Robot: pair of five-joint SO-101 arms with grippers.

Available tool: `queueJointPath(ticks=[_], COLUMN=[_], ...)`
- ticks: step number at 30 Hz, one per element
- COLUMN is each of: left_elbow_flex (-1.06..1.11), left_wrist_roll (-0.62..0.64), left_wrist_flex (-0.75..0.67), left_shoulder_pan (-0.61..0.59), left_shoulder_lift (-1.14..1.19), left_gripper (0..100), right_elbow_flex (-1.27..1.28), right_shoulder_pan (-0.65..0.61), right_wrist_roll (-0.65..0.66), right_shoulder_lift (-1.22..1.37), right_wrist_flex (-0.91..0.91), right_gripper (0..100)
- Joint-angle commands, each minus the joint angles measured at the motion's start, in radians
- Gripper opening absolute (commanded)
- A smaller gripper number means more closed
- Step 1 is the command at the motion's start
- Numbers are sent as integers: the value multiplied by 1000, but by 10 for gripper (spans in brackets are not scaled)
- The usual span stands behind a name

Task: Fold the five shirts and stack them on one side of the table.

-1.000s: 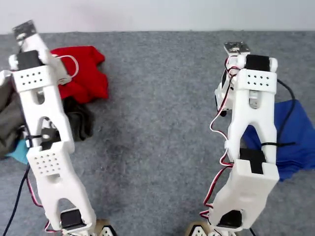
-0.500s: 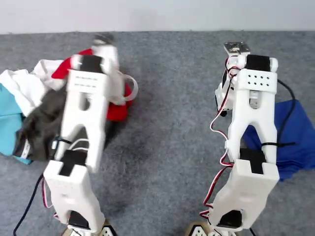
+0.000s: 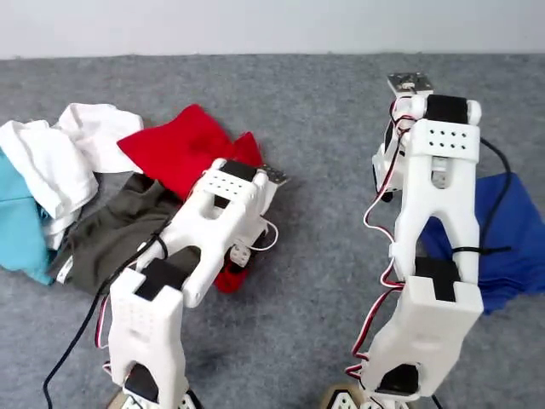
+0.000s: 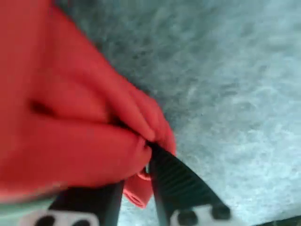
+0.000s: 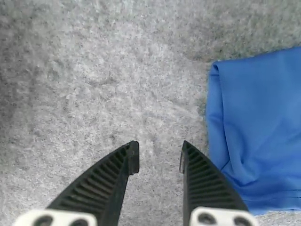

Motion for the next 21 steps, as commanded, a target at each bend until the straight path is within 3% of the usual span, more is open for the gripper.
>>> queueJointPath(ticks=[1,14,21], left_elbow_flex=[19,-105,-104], left_wrist_roll=[49,101,160], left_wrist_flex=[18,133,160], left_shoulder_pan=[-17,3,-72], left_shoulder_lift=[110,278,273], left_gripper=[13,13,13], right_elbow_flex=[2,2,2], right_shoulder_pan=[-24,-113,-114], right_wrist_roll=[15,60,54], right_shoulder_lift=[-51,-36,62], right_wrist_flex=[38,28,36], right_gripper=[156,155,155])
